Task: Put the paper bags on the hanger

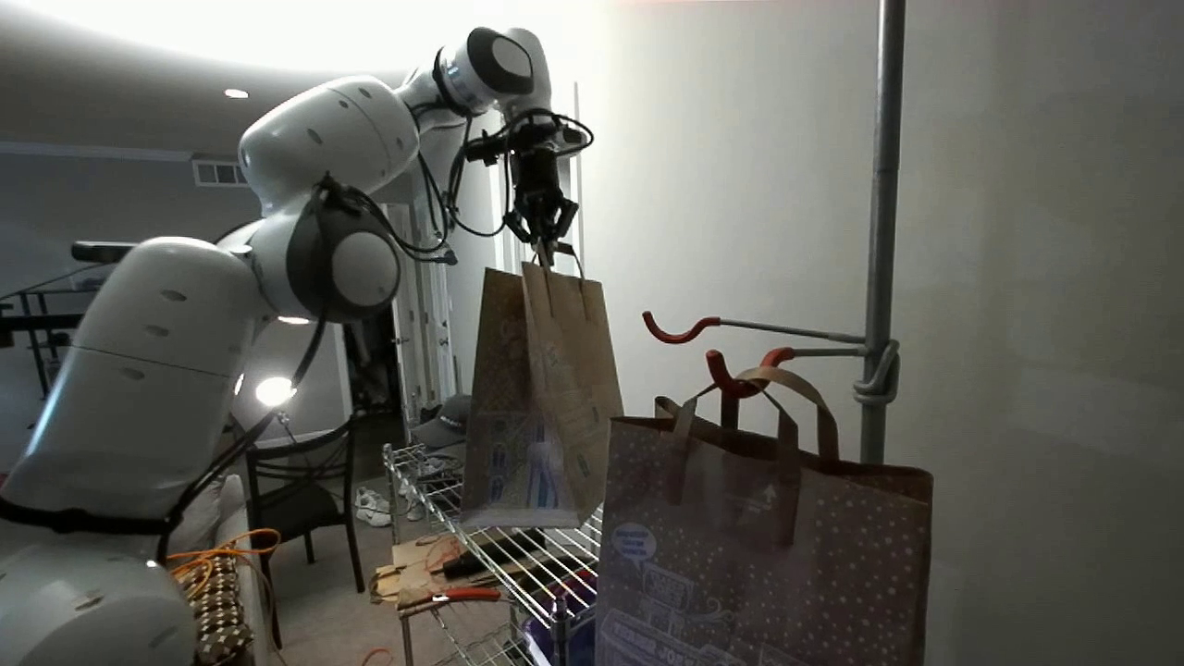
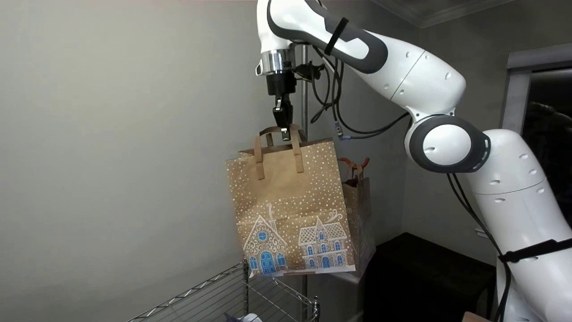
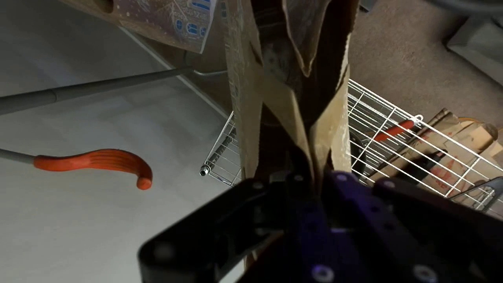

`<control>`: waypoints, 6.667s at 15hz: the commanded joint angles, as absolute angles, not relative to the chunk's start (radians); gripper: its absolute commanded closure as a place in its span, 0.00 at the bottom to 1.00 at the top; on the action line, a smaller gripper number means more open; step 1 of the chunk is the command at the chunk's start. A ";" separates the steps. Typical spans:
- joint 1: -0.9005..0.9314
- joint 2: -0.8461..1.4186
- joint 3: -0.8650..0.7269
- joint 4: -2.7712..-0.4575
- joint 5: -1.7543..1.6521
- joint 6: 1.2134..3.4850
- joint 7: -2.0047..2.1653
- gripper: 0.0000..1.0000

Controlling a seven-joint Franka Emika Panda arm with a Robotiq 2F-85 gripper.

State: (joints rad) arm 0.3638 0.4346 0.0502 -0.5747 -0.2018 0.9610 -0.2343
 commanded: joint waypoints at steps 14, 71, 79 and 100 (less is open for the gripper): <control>0.267 0.428 0.053 -0.576 -0.180 0.970 -0.343 0.93; 0.077 0.546 0.050 -0.642 -0.085 1.080 -0.638 0.95; 0.044 0.581 0.053 -0.618 -0.034 1.046 -0.560 0.95; 0.021 0.638 0.051 -0.546 0.044 0.984 -0.175 0.95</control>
